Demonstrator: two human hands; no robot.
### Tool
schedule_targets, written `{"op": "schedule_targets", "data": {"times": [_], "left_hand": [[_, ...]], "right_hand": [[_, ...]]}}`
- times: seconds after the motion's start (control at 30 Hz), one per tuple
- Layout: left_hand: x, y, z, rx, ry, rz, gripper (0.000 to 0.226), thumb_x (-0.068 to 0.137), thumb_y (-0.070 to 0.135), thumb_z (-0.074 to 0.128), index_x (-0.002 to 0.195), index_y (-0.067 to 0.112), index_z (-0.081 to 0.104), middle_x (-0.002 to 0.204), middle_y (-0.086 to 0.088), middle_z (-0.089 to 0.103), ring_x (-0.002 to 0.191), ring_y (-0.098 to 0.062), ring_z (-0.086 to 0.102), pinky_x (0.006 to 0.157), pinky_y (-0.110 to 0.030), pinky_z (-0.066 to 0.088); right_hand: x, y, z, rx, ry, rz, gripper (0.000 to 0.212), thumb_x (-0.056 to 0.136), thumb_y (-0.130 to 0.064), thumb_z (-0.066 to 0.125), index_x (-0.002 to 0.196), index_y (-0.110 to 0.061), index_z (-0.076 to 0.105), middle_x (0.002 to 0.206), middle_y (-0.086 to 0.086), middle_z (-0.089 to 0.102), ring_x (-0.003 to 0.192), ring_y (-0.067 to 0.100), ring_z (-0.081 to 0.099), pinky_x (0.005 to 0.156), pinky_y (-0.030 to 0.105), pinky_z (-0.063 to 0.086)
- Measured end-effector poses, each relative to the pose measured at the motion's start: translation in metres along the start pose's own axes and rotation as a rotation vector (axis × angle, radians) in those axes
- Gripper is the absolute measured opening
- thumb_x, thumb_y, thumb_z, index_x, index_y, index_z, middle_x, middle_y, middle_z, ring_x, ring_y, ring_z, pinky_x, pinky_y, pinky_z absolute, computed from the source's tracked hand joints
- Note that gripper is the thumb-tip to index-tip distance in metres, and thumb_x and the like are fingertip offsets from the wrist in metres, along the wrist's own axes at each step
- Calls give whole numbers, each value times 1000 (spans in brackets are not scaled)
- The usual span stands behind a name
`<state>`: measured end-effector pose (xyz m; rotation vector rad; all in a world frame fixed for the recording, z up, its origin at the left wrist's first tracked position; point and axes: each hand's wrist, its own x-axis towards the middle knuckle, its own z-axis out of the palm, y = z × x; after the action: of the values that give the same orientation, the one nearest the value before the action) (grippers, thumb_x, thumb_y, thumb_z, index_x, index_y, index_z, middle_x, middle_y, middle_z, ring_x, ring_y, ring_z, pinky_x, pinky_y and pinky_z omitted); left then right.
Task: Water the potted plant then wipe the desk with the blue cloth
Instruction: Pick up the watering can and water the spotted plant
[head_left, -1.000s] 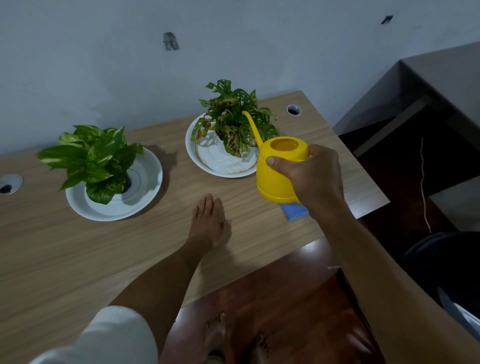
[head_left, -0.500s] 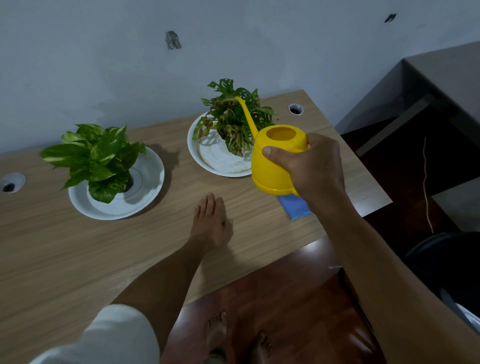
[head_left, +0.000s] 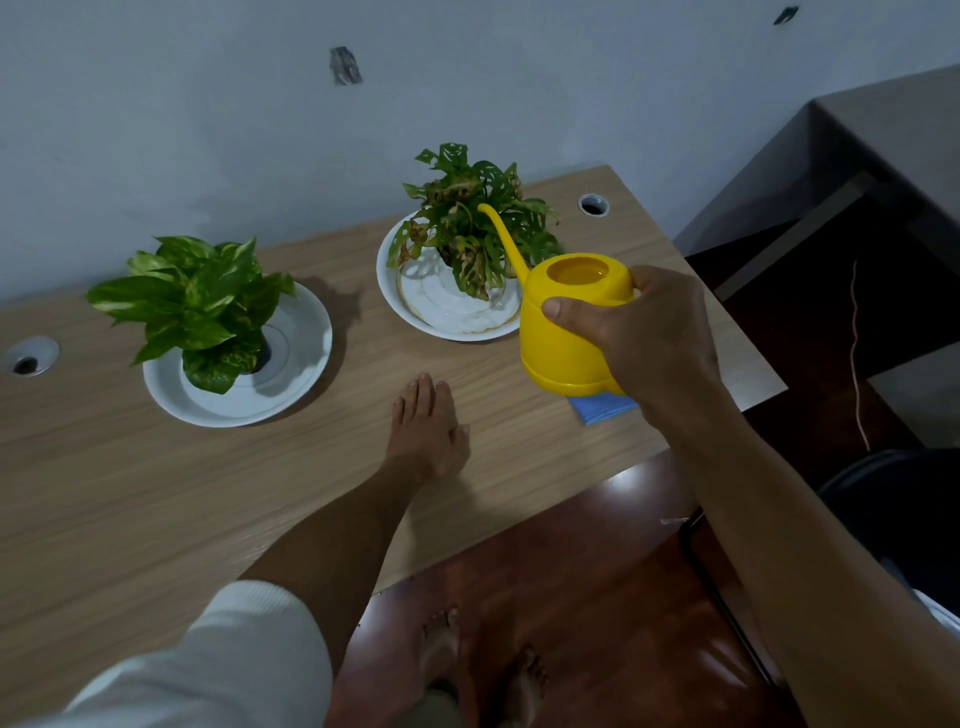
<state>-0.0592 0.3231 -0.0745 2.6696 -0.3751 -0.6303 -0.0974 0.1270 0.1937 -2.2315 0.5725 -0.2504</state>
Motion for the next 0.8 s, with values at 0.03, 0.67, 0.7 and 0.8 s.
{"op": "schedule_targets", "data": {"times": [0.03, 0.67, 0.7, 0.8], "left_hand": [[0, -1, 1, 3, 0, -1, 80, 105, 48, 36, 165, 10, 0, 172, -19, -12, 160, -32, -15, 130, -50, -5], [2, -4, 7, -3, 25, 13, 80, 104, 48, 36, 165, 10, 3, 173, -19, -9, 161, -33, -12, 130, -51, -3], [3, -5, 7, 0, 26, 14, 80, 104, 49, 36, 165, 10, 2, 173, -19, -9, 161, -33, -12, 130, -51, -3], [4, -7, 10, 6, 31, 16, 80, 104, 49, 35, 165, 10, 2, 173, -19, -10, 161, -33, -12, 130, -50, -4]], "right_hand": [[0, 1, -1, -2, 4, 9, 54, 69, -53, 90, 102, -13, 76, 100, 6, 74, 92, 25, 69, 80, 40, 58], [21, -10, 3, 31, 42, -28, 47, 68, -56, 90, 84, -17, 70, 84, 3, 69, 77, 18, 66, 67, 32, 52], [20, -11, 4, 29, 38, -39, 42, 69, -55, 90, 80, -20, 68, 81, 0, 68, 74, 16, 64, 66, 30, 50], [18, -15, 4, 17, 17, -58, 39, 70, -54, 90, 77, -25, 64, 79, -3, 65, 74, 14, 62, 68, 28, 44]]}}
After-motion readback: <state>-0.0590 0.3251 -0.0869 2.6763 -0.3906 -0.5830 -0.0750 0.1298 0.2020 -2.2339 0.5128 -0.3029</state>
